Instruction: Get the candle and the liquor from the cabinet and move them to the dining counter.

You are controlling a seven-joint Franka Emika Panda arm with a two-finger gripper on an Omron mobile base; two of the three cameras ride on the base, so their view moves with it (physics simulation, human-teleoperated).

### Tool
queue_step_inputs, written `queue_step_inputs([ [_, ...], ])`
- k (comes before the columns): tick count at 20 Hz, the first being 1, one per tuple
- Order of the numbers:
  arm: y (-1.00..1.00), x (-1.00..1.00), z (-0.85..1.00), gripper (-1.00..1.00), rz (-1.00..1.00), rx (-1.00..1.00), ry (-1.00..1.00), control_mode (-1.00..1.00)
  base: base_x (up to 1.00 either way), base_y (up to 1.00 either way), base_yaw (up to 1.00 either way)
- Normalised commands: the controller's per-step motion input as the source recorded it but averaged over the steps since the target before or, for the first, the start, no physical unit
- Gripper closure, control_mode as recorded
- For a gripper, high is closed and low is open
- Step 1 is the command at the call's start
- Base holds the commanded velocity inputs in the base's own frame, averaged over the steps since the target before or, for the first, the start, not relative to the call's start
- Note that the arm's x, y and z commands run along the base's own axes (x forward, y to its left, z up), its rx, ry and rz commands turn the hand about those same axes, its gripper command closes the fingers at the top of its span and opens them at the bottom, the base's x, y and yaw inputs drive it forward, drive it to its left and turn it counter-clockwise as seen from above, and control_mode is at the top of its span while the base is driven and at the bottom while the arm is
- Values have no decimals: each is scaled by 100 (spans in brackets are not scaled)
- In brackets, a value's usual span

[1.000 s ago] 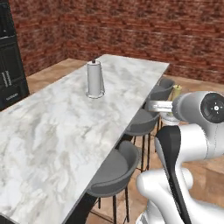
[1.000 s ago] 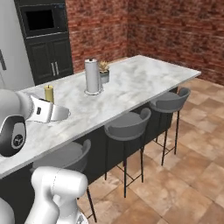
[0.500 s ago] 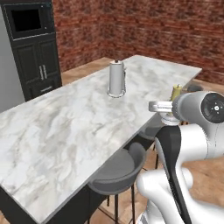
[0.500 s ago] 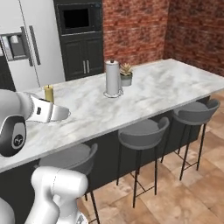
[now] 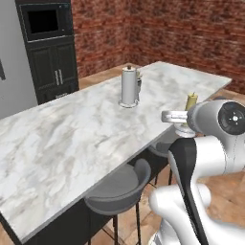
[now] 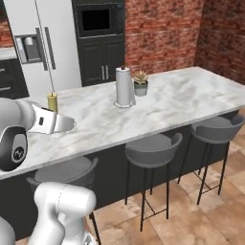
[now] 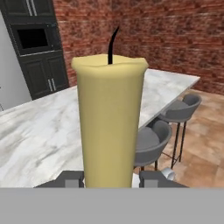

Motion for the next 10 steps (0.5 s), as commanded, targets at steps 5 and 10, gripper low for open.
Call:
queue_step_inputs([
  [5,0,0,0,100,0,0,0,100,-2,-75,10],
  [10,0,0,0,100,0,0,0,100,1,-62,22],
])
